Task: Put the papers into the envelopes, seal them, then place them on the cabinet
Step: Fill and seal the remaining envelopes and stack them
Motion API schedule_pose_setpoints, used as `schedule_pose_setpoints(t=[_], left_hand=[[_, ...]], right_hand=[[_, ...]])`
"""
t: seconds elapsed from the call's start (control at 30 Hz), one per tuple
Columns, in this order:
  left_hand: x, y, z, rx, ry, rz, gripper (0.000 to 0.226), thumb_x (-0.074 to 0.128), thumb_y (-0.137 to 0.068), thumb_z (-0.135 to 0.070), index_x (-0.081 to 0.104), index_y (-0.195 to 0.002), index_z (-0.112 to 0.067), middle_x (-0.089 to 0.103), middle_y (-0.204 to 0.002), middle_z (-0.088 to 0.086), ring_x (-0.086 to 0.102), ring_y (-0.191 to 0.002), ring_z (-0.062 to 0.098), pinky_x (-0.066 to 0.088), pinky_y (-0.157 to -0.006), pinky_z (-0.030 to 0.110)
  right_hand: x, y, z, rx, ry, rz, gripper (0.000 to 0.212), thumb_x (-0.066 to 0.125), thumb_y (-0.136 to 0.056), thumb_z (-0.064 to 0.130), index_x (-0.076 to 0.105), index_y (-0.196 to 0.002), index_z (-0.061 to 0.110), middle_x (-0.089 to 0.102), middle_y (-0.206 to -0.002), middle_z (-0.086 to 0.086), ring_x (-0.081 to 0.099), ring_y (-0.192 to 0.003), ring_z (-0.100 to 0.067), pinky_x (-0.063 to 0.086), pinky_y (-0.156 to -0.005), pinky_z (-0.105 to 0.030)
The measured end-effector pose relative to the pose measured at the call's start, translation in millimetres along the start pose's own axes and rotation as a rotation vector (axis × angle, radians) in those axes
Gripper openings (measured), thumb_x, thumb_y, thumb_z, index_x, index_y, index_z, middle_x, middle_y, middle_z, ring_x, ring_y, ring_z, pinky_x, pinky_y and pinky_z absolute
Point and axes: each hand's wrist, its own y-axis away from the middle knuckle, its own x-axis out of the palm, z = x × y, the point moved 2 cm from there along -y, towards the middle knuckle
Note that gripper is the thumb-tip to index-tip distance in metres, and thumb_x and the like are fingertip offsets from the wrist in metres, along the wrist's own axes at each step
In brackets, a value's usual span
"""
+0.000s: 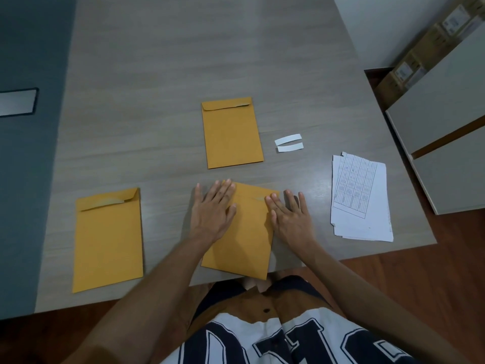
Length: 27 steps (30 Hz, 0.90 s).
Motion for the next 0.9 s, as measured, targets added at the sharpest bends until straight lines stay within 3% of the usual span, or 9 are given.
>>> schedule_pose_setpoints(t=[0.1,0.23,0.37,0.47,0.57,0.67,0.77,0.9], left_hand=[[-1.0,-1.7,-7.4,-0.029,0.015,0.051,0.061,0.006,-0.101,-0.051,-0.008,-0.155,-0.027,-0.011,-0.162,-0.011,-0.009,-0.150,0.014,-0.010,-0.117,0.056],[-4.8,-4.4,-9.3,-0.032,0.049,0.081,0.064,0.016,-0.101,-0.053,-0.003,-0.156,-0.025,-0.006,-0.164,-0.009,-0.003,-0.151,0.018,0.003,-0.119,0.053],[-17.1,-9.9,-9.8,-0.030,0.145,0.035,0.062,0.040,-0.100,-0.048,0.025,-0.152,-0.020,0.020,-0.161,-0.001,0.019,-0.146,0.022,0.026,-0.115,0.039],[-23.9,-15.4,-7.1,-0.096,0.298,-0.049,0.060,0.062,-0.090,-0.044,0.044,-0.141,-0.019,0.041,-0.143,0.002,0.036,-0.131,0.022,0.035,-0.104,0.036],[-28.3,-20.6,-3.9,-0.176,0.358,-0.024,0.071,0.073,-0.080,-0.047,0.045,-0.141,-0.024,0.043,-0.128,0.003,0.039,-0.121,0.023,0.035,-0.097,0.034],[-32.9,-26.9,-1.9,-0.252,0.397,-0.041,0.067,0.082,-0.070,-0.047,0.054,-0.127,-0.027,0.041,-0.120,0.001,0.040,-0.116,0.021,0.033,-0.096,0.032],[-35.3,-30.6,-2.1,-0.290,0.476,-0.047,0.061,0.088,-0.064,-0.039,0.053,-0.111,-0.023,0.044,-0.116,0.001,0.042,-0.112,0.021,0.033,-0.085,0.027],[-34.1,-39.2,10.9,-0.354,0.810,0.010,0.044,0.086,-0.070,-0.022,0.052,-0.096,-0.017,0.057,-0.103,0.002,0.055,-0.097,0.023,0.041,-0.073,0.031]], right_hand=[[-0.4,-1.6,3.0,0.016,0.003,-0.052,0.048,0.028,-0.099,0.033,0.056,-0.135,0.021,0.061,-0.132,0.001,0.046,-0.133,-0.036,0.017,-0.116,-0.052],[-19.1,-13.1,4.0,0.000,-0.083,-0.135,0.041,0.041,-0.090,0.031,0.074,-0.109,0.018,0.075,-0.107,-0.002,0.063,-0.111,-0.038,0.048,-0.100,-0.050],[-38.0,-33.4,-1.3,0.043,-0.206,-0.075,0.019,0.066,-0.085,0.030,0.074,-0.083,0.013,0.071,-0.080,-0.005,0.059,-0.099,-0.029,0.050,-0.084,-0.038],[-37.4,-48.9,-6.4,0.113,-0.288,0.016,0.025,0.068,-0.085,0.030,0.071,-0.099,0.011,0.067,-0.089,-0.008,0.052,-0.101,-0.028,0.046,-0.082,-0.037],[-36.2,-57.1,-11.9,0.167,-0.387,0.084,0.035,0.072,-0.082,0.033,0.067,-0.112,0.017,0.058,-0.104,-0.007,0.048,-0.104,-0.025,0.045,-0.088,-0.036],[-38.1,-63.6,-13.3,0.191,-0.457,0.139,0.036,0.075,-0.080,0.032,0.065,-0.112,0.018,0.053,-0.110,-0.006,0.044,-0.109,-0.023,0.044,-0.095,-0.036],[-42.1,-70.2,-13.5,0.213,-0.542,0.204,0.037,0.078,-0.077,0.027,0.062,-0.109,0.016,0.053,-0.113,-0.006,0.043,-0.112,-0.023,0.043,-0.096,-0.036],[-50.2,-80.7,-14.9,0.270,-0.750,0.256,0.031,0.078,-0.077,0.014,0.058,-0.100,0.013,0.058,-0.100,-0.003,0.055,-0.097,-0.021,0.047,-0.078,-0.031]])
